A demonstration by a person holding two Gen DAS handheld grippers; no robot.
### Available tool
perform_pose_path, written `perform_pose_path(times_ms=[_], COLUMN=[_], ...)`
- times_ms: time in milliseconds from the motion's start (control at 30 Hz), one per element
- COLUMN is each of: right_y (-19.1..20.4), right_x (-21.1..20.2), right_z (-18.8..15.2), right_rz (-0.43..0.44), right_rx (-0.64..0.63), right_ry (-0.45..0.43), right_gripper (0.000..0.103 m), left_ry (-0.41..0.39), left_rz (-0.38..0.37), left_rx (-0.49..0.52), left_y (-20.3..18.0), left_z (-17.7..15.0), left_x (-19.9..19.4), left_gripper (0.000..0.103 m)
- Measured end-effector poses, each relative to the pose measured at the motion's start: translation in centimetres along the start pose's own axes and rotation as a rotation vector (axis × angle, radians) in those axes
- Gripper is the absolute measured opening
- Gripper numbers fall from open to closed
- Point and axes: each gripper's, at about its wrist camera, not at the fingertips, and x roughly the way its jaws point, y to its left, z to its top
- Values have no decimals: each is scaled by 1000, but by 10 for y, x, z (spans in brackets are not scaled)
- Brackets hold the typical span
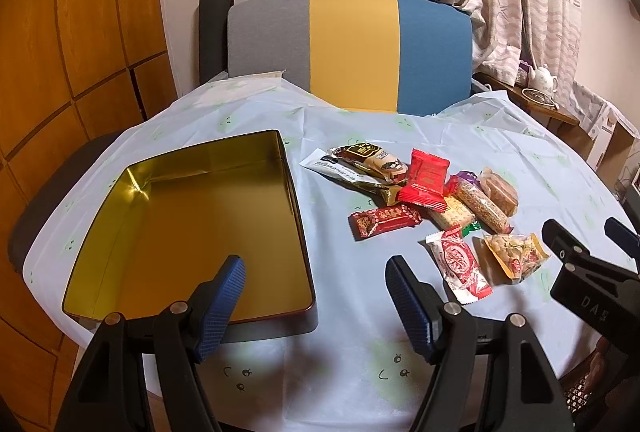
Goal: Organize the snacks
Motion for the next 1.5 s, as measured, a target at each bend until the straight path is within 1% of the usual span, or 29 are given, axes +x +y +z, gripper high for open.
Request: perform_pose_path(times_ms=[300, 467, 567, 633, 700, 733, 800, 833, 933, 967, 1000, 1033, 1067, 1100, 1133, 1167, 1200, 1233, 1300, 1367, 1400, 1500], right_y=[-15, -32, -52, -66, -83, -90, -108, -119, -146, -159, -168, -178, -182, -186, -187, -187, -186, -184, -180, -173, -171, -165], right_x=[-1, 4, 11, 22, 42, 51, 76, 90, 111, 118, 119, 120, 121, 123, 124, 124, 124, 122, 119, 119, 119, 121], right_z=[11, 30, 52, 69, 84, 88, 89, 87, 77, 74, 73, 72, 71, 69, 68, 67, 68, 69, 71, 72, 73, 74], right_rz=[-29, -23, 4, 47, 123, 145, 162, 157, 108, 105, 131, 163, 170, 163, 153, 151, 154, 158, 160, 157, 156, 162], right_rx=[7, 19, 31, 17, -2, -3, 5, 18, 102, 175, 233, 298, 324, 345, 355, 359, 358, 352, 322, 289, 276, 240], right_ry=[-27, -37, -28, 2, 56, 80, 138, 170, 219, 256, 256, 254, 258, 273, 287, 292, 293, 287, 276, 272, 272, 269], right_gripper=[103, 103, 103, 103, 103, 103, 103, 103, 103, 103, 103, 103, 103, 103, 103, 103, 103, 103, 103, 103, 103, 103], left_ry=[7, 17, 50, 77, 146, 160, 173, 181, 192, 204, 225, 242, 257, 272, 290, 334, 371, 392, 400, 412, 422, 434], left_rz=[-8, -28, -107, -198, -276, -295, -347, -364, -381, -391, -423, -440, -438, -410, -392, -392, -404, -408, -388, -395, -383, -341], left_rx=[11, 20, 18, 5, -6, -5, 13, 28, 79, 95, 110, 117, 139, 198, 227, 228, 209, 186, 165, 132, 126, 145], left_y=[-2, -5, -6, -7, -12, -15, -25, -29, -45, -51, -57, -62, -68, -80, -85, -90, -93, -95, -103, -106, -110, -122], left_z=[0, 0, 1, 3, 7, 8, 13, 15, 22, 24, 26, 26, 27, 26, 25, 24, 24, 25, 31, 35, 36, 33], left_x=[1, 4, 9, 13, 22, 25, 31, 33, 41, 45, 51, 53, 56, 62, 69, 78, 85, 92, 101, 109, 114, 126], left_gripper=[74, 74, 74, 74, 74, 74, 74, 74, 74, 74, 74, 74, 71, 65, 51, 47, 47, 47, 47, 49, 49, 49])
